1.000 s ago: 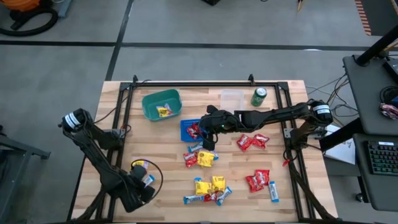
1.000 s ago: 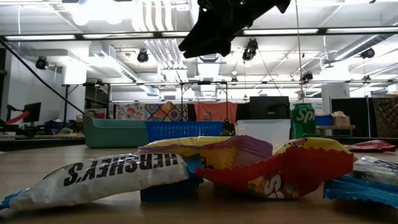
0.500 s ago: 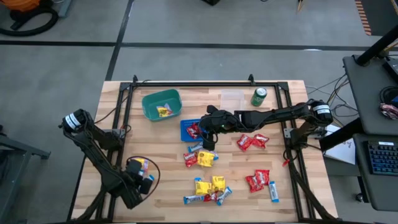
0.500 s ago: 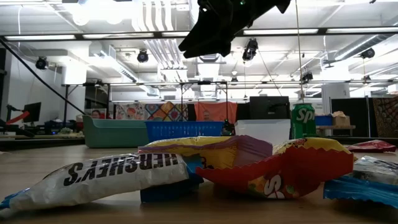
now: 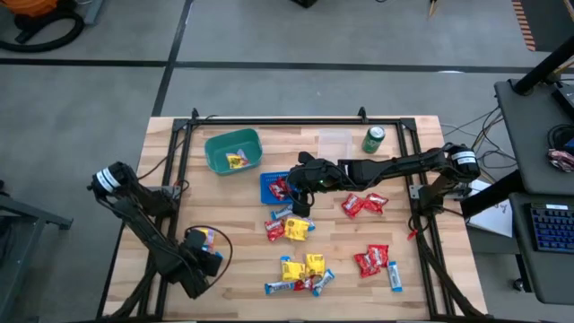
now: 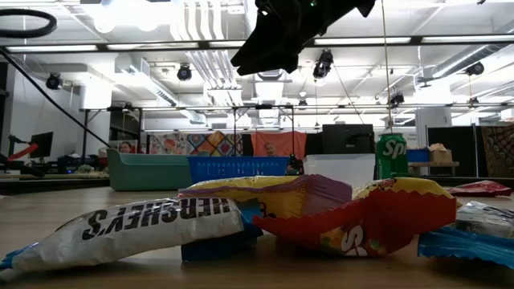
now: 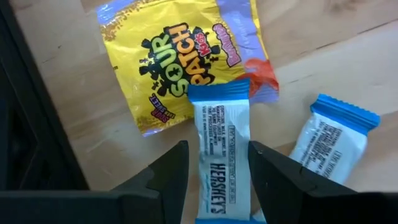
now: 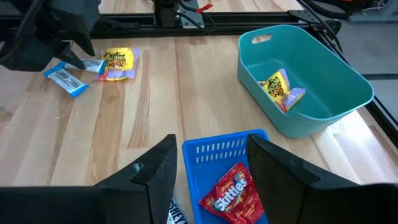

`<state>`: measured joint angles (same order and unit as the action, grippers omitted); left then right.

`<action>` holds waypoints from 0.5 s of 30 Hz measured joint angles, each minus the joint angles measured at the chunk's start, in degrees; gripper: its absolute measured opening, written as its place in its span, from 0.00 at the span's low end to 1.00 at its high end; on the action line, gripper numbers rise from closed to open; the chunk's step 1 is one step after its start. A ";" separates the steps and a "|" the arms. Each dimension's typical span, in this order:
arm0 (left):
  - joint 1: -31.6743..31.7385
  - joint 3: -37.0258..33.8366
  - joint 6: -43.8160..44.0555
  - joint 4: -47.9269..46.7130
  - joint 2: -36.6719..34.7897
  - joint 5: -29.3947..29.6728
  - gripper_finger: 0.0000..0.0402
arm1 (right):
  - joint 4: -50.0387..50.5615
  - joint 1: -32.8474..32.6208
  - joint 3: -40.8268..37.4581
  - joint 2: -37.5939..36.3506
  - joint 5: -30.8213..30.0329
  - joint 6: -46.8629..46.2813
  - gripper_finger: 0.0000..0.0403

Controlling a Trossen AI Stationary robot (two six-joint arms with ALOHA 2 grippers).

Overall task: Sort candy
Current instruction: Put the hersheys bar into the transparent bin

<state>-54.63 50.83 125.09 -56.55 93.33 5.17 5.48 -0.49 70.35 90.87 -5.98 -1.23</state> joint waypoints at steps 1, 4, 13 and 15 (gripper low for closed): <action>0.00 0.00 0.06 0.10 0.43 -0.04 0.37 | 0.00 0.00 0.00 0.00 0.00 0.00 0.46; 0.00 0.00 0.21 1.02 1.66 -0.15 0.36 | 0.01 0.00 0.00 0.00 0.00 0.17 0.46; 0.00 0.13 1.61 2.32 3.29 -0.07 0.26 | -0.01 0.00 -0.02 0.00 0.00 0.83 0.46; 0.00 0.20 1.89 2.35 3.25 -0.07 0.22 | -0.01 0.00 -0.02 0.00 0.00 0.92 0.46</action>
<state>-54.63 51.03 126.98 -54.20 96.57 5.10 5.48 -0.49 70.32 90.87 -5.98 -0.32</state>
